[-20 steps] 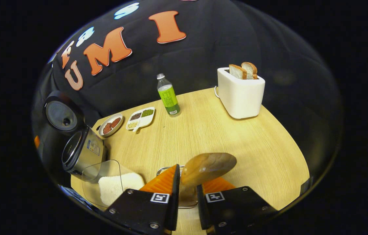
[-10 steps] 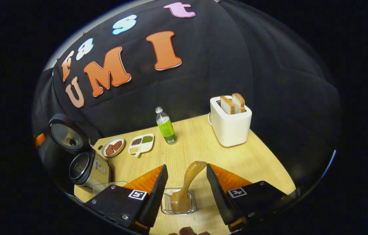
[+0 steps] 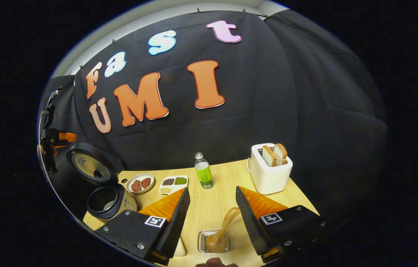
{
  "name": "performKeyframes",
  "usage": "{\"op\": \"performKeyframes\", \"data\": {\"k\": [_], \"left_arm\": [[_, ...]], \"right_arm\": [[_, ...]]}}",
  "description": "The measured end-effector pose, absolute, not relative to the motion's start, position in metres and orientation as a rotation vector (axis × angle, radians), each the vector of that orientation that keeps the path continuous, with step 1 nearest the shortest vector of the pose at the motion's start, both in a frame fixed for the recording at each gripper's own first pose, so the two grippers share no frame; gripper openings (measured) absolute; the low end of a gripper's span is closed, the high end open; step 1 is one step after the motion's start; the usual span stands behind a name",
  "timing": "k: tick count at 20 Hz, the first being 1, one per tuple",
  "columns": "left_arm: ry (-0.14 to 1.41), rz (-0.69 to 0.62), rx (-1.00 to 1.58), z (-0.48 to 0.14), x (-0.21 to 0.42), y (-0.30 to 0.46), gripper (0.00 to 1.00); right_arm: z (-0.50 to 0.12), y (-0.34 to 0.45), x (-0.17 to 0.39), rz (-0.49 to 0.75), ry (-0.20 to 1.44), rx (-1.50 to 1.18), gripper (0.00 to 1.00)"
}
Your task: Close the left gripper, press the button to open the rice cooker; take a wooden spoon from the chopstick holder with the right hand, scoop a spoonful of rice and pour it into the rice cooker, then put the wooden spoon back into the chopstick holder.
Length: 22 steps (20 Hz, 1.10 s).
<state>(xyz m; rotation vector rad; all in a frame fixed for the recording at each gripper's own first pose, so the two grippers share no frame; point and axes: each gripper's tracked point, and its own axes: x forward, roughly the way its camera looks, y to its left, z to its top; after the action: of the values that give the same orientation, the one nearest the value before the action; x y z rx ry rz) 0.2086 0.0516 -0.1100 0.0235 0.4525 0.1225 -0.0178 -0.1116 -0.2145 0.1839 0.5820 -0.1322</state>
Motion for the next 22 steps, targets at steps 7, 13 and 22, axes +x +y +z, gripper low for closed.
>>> {"op": "performKeyframes", "data": {"k": [7,13,22], "left_arm": [[0.767,0.11,-0.032,-0.171,0.171,0.036,0.96],[1.06,0.056,-0.053,-0.24,0.102,0.02,0.97],[1.377,0.054,-0.069,-0.335,0.04,0.014,0.96]], "right_arm": [[-0.205,-0.11,-0.026,-0.132,0.566,0.156,0.78],[-0.205,-0.107,-0.023,-0.121,0.558,0.17,0.77],[-0.215,-0.085,-0.023,-0.072,0.586,0.139,0.77]]}}
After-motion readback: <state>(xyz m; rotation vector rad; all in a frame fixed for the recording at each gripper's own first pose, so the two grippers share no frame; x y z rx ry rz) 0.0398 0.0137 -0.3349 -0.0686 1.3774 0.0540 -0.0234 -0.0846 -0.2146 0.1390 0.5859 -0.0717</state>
